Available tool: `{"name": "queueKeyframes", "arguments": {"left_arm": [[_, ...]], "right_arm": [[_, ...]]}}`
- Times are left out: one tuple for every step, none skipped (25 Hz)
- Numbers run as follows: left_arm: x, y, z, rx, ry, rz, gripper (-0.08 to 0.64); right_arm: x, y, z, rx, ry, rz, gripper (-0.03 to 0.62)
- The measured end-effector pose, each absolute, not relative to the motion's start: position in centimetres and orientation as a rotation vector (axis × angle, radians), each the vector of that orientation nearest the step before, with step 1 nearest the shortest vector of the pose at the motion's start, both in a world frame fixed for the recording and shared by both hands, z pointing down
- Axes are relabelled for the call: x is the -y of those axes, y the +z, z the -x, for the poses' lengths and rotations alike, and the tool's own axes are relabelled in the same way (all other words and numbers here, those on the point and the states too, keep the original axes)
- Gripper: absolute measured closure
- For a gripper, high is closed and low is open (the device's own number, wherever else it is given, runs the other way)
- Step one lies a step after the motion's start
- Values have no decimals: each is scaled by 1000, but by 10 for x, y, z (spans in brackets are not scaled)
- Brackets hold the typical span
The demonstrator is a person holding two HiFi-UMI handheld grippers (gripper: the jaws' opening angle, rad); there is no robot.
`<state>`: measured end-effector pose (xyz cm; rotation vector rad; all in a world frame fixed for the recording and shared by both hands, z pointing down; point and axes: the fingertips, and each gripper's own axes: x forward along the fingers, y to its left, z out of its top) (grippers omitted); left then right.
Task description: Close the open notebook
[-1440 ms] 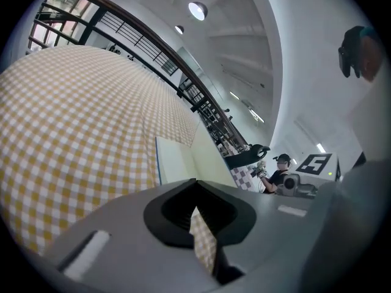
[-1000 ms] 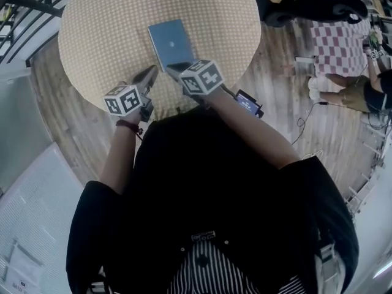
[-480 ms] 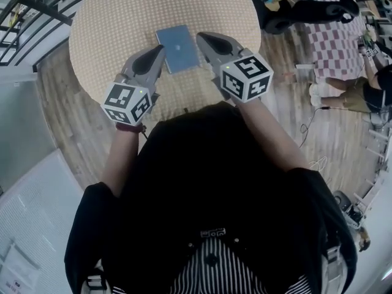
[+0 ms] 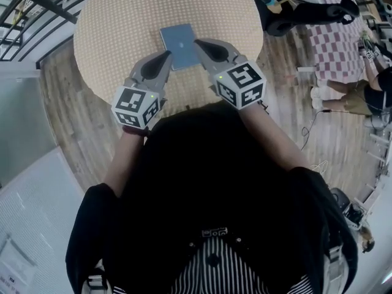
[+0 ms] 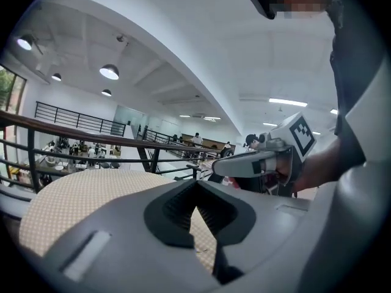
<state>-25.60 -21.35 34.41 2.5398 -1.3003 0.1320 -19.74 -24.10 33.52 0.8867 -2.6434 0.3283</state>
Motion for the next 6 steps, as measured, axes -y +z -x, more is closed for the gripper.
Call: {"name": "queueKeyframes", "arguments": {"left_arm": [[211,345,256,1304,122,-2530,557],[210,345,255,1306,117,-2525,557],[208,345,255,1307,116,-2525,557],[206,345,254,1307,117,-2526,556],[204,345,254,1307,120,-2527,557],[201,345,253,1306,123,-2528,557]], "right_arm": [[239,337,199,2648,343,-880,592],[238,338,199,2651,351,-874,592],[236,339,201,2654,353,-868,592],[235,339,202,2657,352,-861,592],[233,340,203,2659,350,-853,592],[231,341,205,2661,348,-845,592]]}}
